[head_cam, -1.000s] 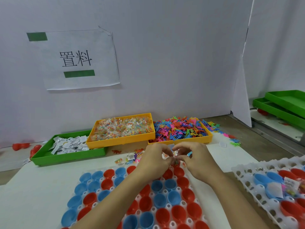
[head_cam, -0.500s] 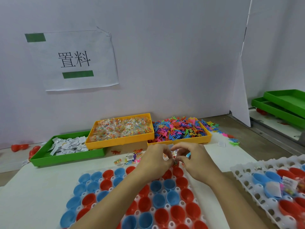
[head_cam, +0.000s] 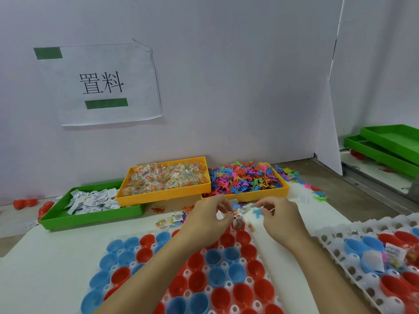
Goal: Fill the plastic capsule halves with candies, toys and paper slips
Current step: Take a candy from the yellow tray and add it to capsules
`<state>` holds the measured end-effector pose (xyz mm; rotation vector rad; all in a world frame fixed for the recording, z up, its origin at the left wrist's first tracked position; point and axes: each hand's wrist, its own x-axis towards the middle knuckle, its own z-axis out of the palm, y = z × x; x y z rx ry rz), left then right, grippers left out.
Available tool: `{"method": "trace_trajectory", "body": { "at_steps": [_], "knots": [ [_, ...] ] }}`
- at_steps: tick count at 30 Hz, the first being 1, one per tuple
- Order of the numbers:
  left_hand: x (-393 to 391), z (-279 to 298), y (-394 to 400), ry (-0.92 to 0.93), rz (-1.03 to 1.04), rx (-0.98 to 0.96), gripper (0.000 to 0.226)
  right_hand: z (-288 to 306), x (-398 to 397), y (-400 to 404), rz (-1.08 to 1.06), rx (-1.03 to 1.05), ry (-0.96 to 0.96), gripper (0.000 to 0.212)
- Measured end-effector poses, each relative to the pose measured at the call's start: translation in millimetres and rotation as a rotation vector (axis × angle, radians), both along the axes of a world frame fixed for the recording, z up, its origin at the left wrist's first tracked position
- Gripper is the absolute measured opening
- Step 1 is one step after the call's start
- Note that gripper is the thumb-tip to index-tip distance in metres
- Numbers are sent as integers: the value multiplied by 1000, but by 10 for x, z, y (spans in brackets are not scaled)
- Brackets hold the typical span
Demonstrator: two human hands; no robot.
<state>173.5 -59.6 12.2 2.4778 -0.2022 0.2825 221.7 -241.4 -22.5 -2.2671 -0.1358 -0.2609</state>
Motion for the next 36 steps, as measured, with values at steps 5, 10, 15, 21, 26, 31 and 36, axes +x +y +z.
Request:
{"method": "trace_trajectory", "body": {
  "at_steps": [5,10,15,21,26,31,36],
  "knots": [
    [-130,119,251,-75,66,-38,5,25,-47,-25,147,-92,143,31],
    [-319,281,727,-99,191,-204,15,29,-74,11,237,-160,138,24],
    [-462,426,1044,-184,271,-324,16,27,-61,45,164,-143,89,13],
    [-518,569,1044,-188,164,-344,17,33,-21,23,57,-23,-14,19],
    [-627,709,1123,-11,-2,-253,12,172,-11,82,71,121,-119,26],
    [-662,789,1308,40,-21,-224,14,415,28,309,203,151,-147,19],
    [-588,712,1300,52,-44,-156,10,686,121,565,382,121,-92,9]
  ]
}}
